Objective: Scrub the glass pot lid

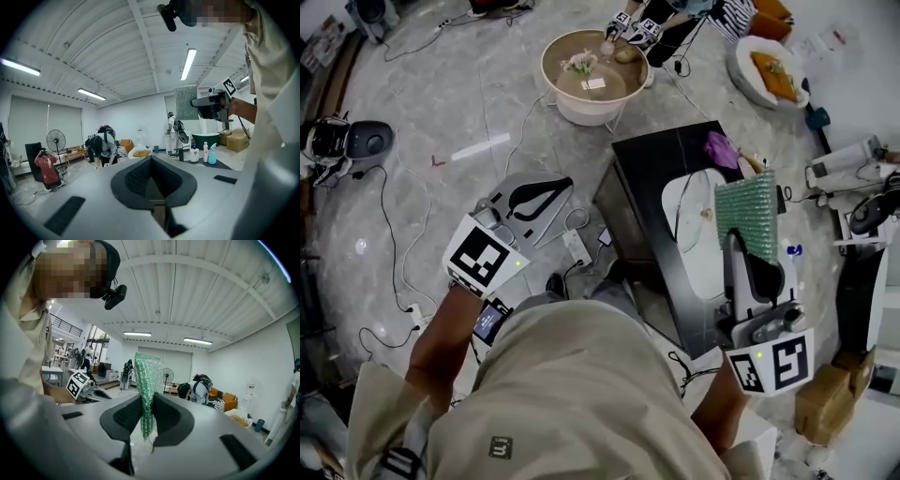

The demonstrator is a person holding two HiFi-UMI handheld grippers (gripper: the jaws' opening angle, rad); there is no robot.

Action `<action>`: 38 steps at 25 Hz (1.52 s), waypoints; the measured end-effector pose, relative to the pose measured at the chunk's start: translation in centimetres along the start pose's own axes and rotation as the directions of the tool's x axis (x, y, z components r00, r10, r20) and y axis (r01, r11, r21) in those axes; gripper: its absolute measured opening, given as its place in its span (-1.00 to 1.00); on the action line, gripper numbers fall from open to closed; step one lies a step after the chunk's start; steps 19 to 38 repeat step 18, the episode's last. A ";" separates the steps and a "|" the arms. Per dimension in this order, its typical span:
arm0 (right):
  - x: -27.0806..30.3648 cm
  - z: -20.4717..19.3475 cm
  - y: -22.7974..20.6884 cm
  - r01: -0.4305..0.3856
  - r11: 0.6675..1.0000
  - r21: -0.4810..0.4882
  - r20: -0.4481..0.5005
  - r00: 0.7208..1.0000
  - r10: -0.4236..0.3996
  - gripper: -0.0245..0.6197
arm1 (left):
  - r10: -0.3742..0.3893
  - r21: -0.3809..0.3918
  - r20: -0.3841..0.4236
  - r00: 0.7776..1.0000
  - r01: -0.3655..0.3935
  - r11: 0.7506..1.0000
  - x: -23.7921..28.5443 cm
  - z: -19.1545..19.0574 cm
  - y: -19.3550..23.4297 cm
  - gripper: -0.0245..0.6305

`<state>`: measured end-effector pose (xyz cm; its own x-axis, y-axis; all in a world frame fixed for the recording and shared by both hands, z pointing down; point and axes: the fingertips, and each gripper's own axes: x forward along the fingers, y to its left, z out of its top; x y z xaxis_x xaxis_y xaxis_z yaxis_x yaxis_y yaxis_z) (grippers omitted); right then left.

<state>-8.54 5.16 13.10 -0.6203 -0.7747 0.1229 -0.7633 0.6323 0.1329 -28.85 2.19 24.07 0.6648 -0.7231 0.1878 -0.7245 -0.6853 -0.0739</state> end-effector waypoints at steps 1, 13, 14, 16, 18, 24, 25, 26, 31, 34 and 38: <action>-0.2 -0.1 0.0 0.004 1.000 -0.001 -0.002 1.000 -0.004 -0.70 | -0.004 0.006 0.002 1.000 0.004 1.000 0.0 -0.1 -0.2 -0.88; -1.9 -0.9 -0.4 0.037 0.999 0.015 -0.015 0.999 -0.037 -0.70 | -0.053 0.013 0.013 0.999 0.052 0.999 0.8 0.2 -2.3 -0.88; -2.0 -1.0 -0.4 0.039 0.999 0.016 -0.017 0.999 -0.039 -0.70 | -0.055 -0.005 0.009 0.998 0.055 0.998 0.9 0.2 -2.5 -0.88; -2.2 -1.3 -0.5 0.042 0.999 0.020 -0.019 0.999 -0.041 -0.70 | -0.059 -0.019 0.006 0.998 0.059 0.998 1.1 0.1 -2.8 -0.88; -2.3 -1.5 -0.5 0.044 0.999 0.023 -0.022 0.999 -0.043 -0.70 | -0.063 -0.021 0.006 0.998 0.063 0.998 1.2 0.1 -3.1 -0.88; -2.3 -1.5 -0.5 0.044 0.999 0.023 -0.022 0.999 -0.043 -0.70 | -0.063 -0.021 0.006 0.998 0.063 0.998 1.2 0.1 -3.1 -0.88; -2.3 -1.5 -0.5 0.044 0.999 0.023 -0.022 0.999 -0.043 -0.70 | -0.063 -0.021 0.006 0.998 0.063 0.998 1.2 0.1 -3.1 -0.88; -2.3 -1.5 -0.5 0.044 0.999 0.023 -0.022 0.999 -0.043 -0.70 | -0.063 -0.021 0.006 0.998 0.063 0.998 1.2 0.1 -3.1 -0.88; -2.3 -1.5 -0.5 0.044 0.999 0.023 -0.022 0.999 -0.043 -0.70 | -0.063 -0.021 0.006 0.998 0.063 0.998 1.2 0.1 -3.1 -0.88; -2.3 -1.5 -0.5 0.044 0.999 0.023 -0.022 0.999 -0.043 -0.70 | -0.063 -0.021 0.006 0.998 0.063 0.998 1.2 0.1 -3.1 -0.88; -2.3 -1.5 -0.5 0.044 0.999 0.023 -0.022 0.999 -0.043 -0.70 | -0.063 -0.021 0.006 0.998 0.063 0.998 1.2 0.1 -3.1 -0.88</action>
